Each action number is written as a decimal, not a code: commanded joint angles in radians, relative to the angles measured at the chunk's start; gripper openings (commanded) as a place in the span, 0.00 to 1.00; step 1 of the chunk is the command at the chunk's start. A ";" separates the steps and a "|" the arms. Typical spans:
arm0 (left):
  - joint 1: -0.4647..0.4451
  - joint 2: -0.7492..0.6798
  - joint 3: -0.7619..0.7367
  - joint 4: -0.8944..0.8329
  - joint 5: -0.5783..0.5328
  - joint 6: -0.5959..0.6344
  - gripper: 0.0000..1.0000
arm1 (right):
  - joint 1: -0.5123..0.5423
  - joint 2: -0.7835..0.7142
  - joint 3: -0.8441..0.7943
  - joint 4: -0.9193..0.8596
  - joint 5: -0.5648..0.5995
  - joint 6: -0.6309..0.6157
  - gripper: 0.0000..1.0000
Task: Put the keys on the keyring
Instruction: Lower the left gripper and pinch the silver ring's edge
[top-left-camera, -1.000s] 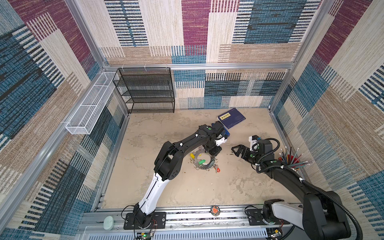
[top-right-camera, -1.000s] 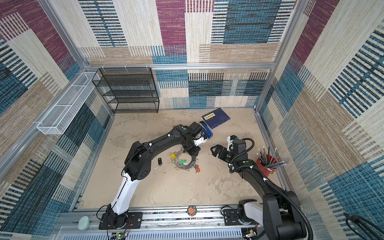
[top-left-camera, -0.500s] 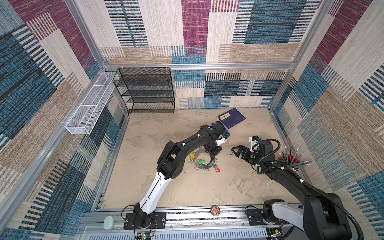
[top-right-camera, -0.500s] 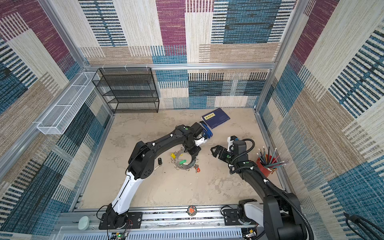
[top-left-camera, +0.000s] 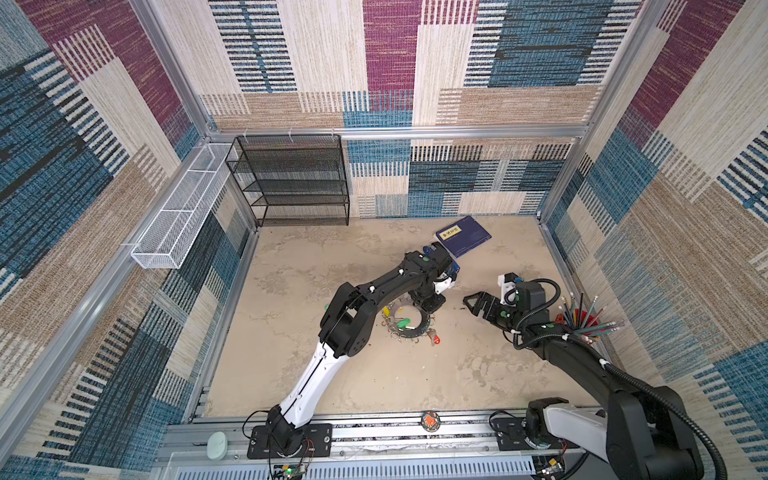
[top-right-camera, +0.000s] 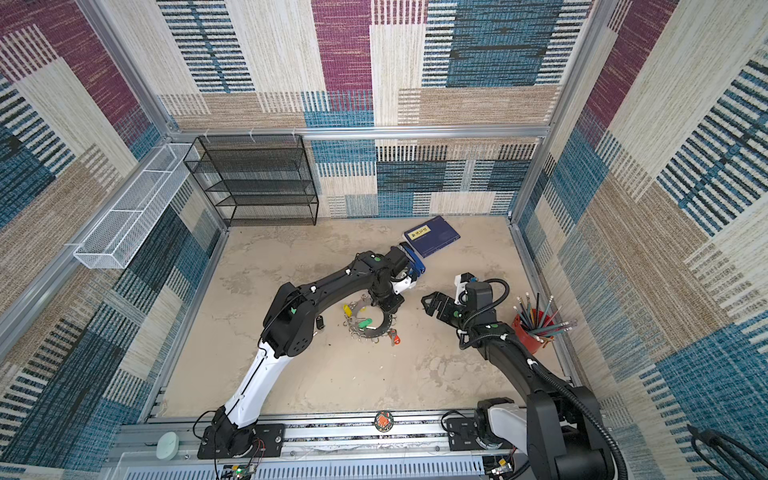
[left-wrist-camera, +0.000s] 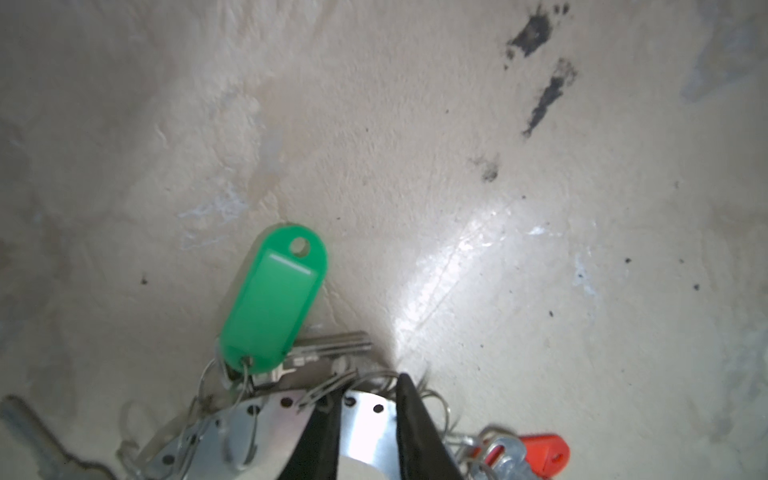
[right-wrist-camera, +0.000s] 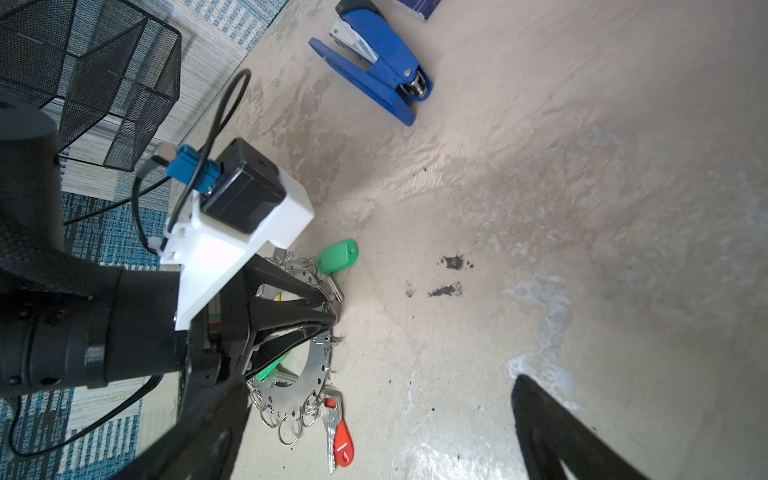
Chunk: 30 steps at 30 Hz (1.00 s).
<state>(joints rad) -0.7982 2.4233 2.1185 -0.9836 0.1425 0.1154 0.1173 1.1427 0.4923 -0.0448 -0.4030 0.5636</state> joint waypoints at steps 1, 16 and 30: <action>-0.005 0.005 0.005 -0.033 0.016 0.008 0.20 | 0.001 0.003 -0.006 0.024 -0.014 0.001 1.00; -0.006 -0.069 -0.038 -0.007 0.013 -0.059 0.07 | 0.001 0.018 -0.021 0.049 -0.018 0.011 1.00; -0.008 -0.262 -0.283 0.108 0.187 -0.133 0.27 | 0.001 0.029 -0.032 0.065 -0.028 0.016 1.00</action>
<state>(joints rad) -0.8013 2.1571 1.8511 -0.8833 0.2787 -0.0048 0.1173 1.1702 0.4625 -0.0162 -0.4194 0.5755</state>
